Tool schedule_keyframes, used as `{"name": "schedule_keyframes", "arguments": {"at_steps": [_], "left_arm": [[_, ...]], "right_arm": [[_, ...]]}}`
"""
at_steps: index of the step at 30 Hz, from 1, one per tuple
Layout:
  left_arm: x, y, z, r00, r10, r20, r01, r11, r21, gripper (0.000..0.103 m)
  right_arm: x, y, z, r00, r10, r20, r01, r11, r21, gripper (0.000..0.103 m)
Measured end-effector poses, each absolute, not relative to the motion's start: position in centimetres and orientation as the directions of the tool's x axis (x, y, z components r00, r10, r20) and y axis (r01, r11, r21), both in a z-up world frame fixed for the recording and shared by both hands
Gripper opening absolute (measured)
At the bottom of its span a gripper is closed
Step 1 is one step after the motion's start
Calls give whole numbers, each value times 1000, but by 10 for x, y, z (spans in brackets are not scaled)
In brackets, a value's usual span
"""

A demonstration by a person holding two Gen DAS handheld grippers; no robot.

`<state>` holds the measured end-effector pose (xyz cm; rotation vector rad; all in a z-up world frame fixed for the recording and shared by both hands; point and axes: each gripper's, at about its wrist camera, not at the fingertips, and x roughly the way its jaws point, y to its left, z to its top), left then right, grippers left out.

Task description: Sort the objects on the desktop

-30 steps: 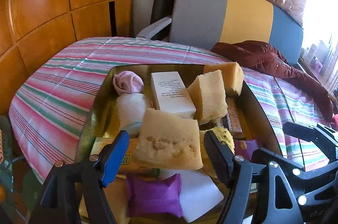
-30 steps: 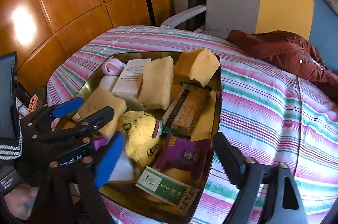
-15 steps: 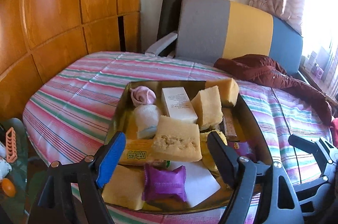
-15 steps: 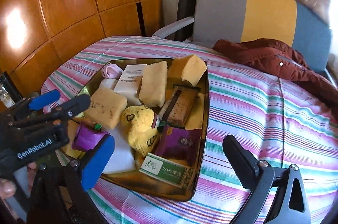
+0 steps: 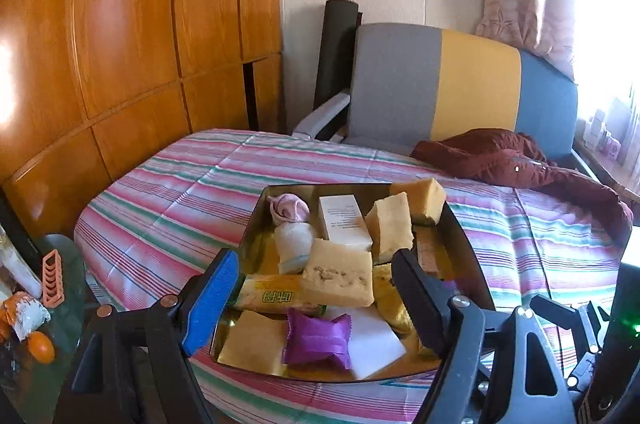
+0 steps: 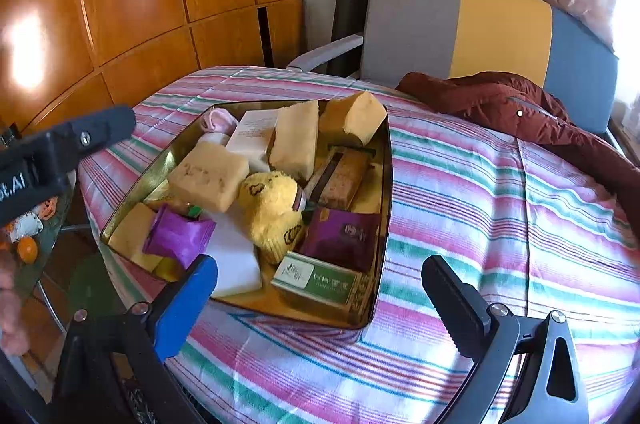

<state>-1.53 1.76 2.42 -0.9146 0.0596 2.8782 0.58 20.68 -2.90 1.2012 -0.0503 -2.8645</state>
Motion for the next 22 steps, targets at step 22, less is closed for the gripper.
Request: {"name": "schedule_keyframes", "arguments": {"at_steps": [22], "left_arm": [[-17, 16, 10, -776, 137, -615, -146, -989, -35, 63]], "right_arm": [[19, 201, -30, -713, -13, -701, 11, -1000, 7, 103]]}}
